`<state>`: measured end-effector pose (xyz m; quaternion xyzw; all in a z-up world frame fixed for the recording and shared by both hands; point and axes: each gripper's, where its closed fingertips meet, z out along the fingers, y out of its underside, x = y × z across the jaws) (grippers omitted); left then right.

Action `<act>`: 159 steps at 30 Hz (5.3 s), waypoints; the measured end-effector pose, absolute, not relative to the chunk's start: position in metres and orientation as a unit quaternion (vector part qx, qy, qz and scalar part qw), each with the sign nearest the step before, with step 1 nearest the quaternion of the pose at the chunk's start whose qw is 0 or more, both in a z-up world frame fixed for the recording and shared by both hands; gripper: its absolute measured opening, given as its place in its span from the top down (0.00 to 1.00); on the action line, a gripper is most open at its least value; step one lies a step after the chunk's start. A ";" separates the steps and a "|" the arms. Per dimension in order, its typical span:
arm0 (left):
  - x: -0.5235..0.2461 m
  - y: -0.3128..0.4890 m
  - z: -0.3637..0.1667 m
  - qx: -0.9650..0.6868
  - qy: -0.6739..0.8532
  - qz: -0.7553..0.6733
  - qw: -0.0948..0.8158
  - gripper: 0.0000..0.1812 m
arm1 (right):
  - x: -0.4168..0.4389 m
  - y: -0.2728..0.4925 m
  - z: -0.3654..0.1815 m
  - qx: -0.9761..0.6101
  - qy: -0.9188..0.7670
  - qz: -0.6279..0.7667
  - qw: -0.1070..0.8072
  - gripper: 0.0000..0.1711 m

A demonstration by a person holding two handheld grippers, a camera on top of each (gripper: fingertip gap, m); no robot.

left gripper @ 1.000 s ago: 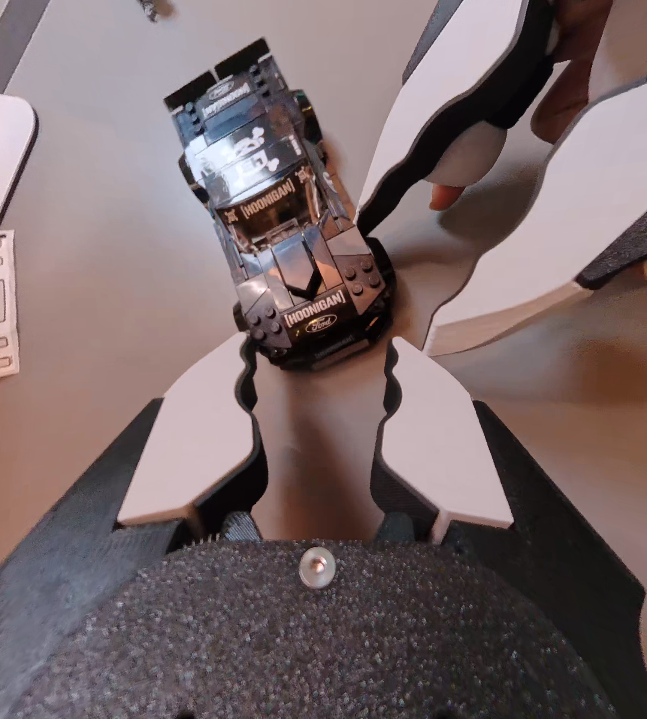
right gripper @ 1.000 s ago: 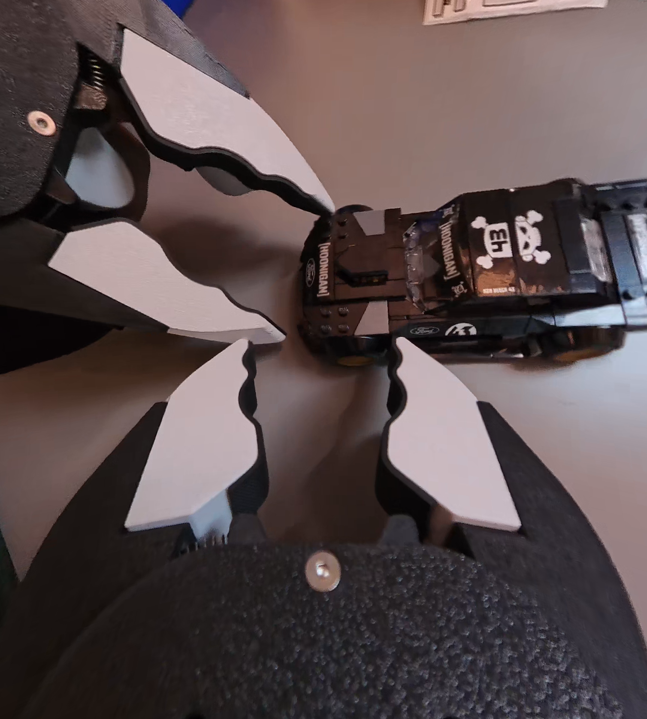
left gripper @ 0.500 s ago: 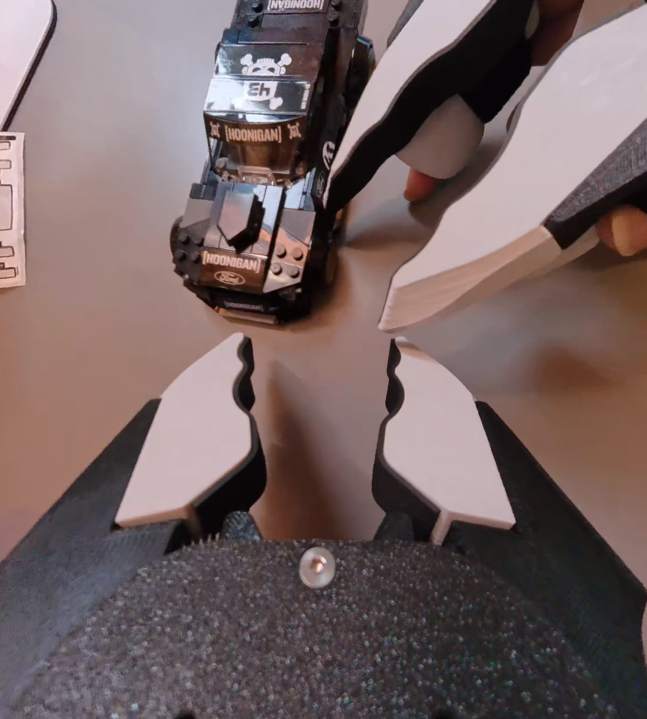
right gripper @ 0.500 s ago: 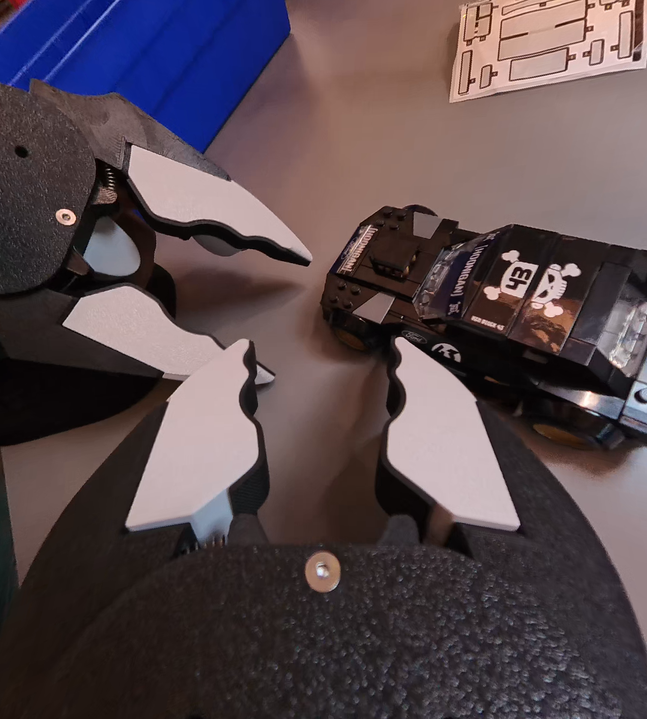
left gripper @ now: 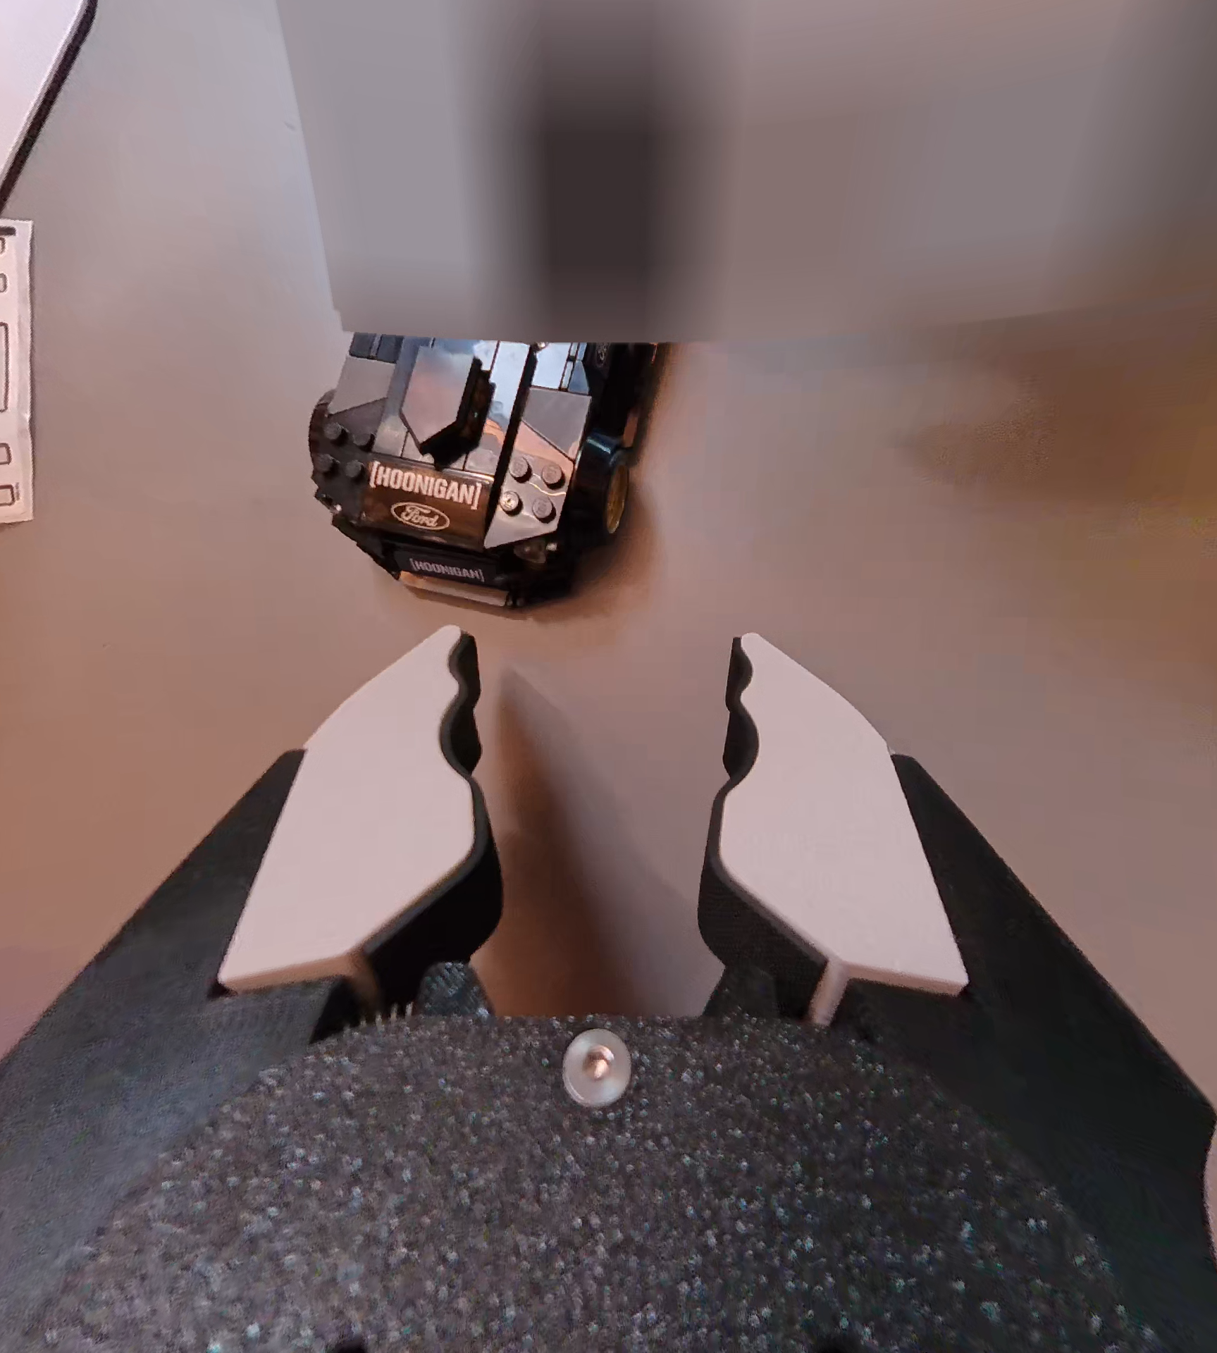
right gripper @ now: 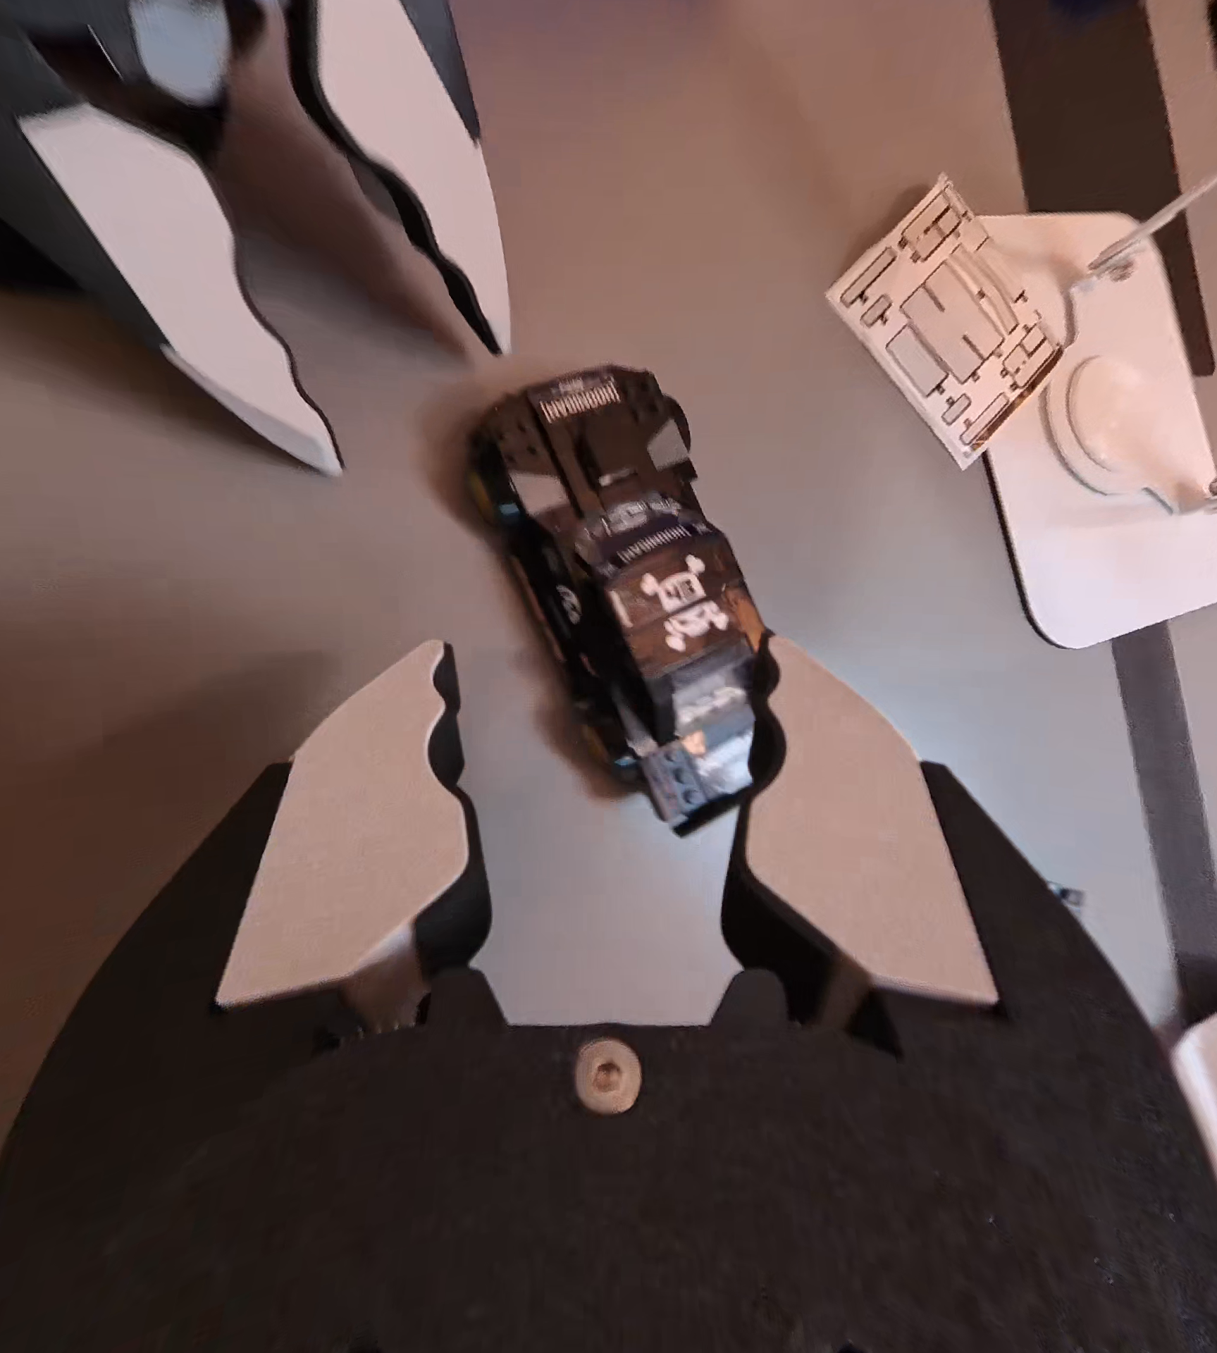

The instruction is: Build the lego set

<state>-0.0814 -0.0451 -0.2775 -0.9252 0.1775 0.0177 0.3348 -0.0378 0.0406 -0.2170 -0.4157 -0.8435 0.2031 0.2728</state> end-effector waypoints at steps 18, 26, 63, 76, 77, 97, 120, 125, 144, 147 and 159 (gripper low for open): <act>-0.079 -0.041 -0.274 -0.934 0.067 0.034 0.348 0.65 | -0.063 0.065 -0.271 -0.295 -0.929 0.206 0.083 0.56; -0.076 -0.039 -0.276 -0.935 0.062 0.030 0.347 0.65 | -0.072 0.052 -0.267 -0.278 -0.937 0.189 0.096 0.56; -0.072 -0.040 -0.271 -0.934 0.058 0.025 0.351 0.65 | -0.074 0.052 -0.263 -0.385 -0.899 0.203 -0.043 0.62; -0.075 -0.035 -0.263 -0.931 0.054 0.044 0.359 0.64 | -0.077 0.041 -0.254 -0.524 -0.797 0.276 -0.115 0.61; -0.075 -0.034 -0.262 -0.930 0.055 0.046 0.359 0.65 | -0.078 0.040 -0.254 -0.535 -0.787 0.283 -0.120 0.61; -0.071 -0.031 -0.256 -0.927 0.060 0.067 0.365 0.65 | -0.072 0.040 -0.242 -0.621 -0.638 0.421 -0.171 0.62; -0.025 0.000 -0.239 -0.912 0.124 0.090 0.380 0.65 | -0.033 0.032 -0.195 -0.656 -0.581 0.472 -0.094 0.62; -0.013 0.005 -0.236 -0.908 0.140 0.095 0.382 0.65 | -0.022 0.034 -0.190 -0.658 -0.577 0.476 -0.084 0.62; 0.001 0.012 -0.243 -0.910 0.161 0.081 0.372 0.65 | 0.004 0.060 -0.209 -0.635 -0.618 0.462 -0.036 0.62; 0.002 0.012 -0.244 -0.912 0.162 0.076 0.370 0.65 | 0.011 0.065 -0.213 -0.608 -0.652 0.453 -0.016 0.62; 0.003 0.014 -0.251 -0.915 0.165 0.069 0.362 0.65 | 0.030 0.077 -0.233 -0.546 -0.748 0.377 0.010 0.62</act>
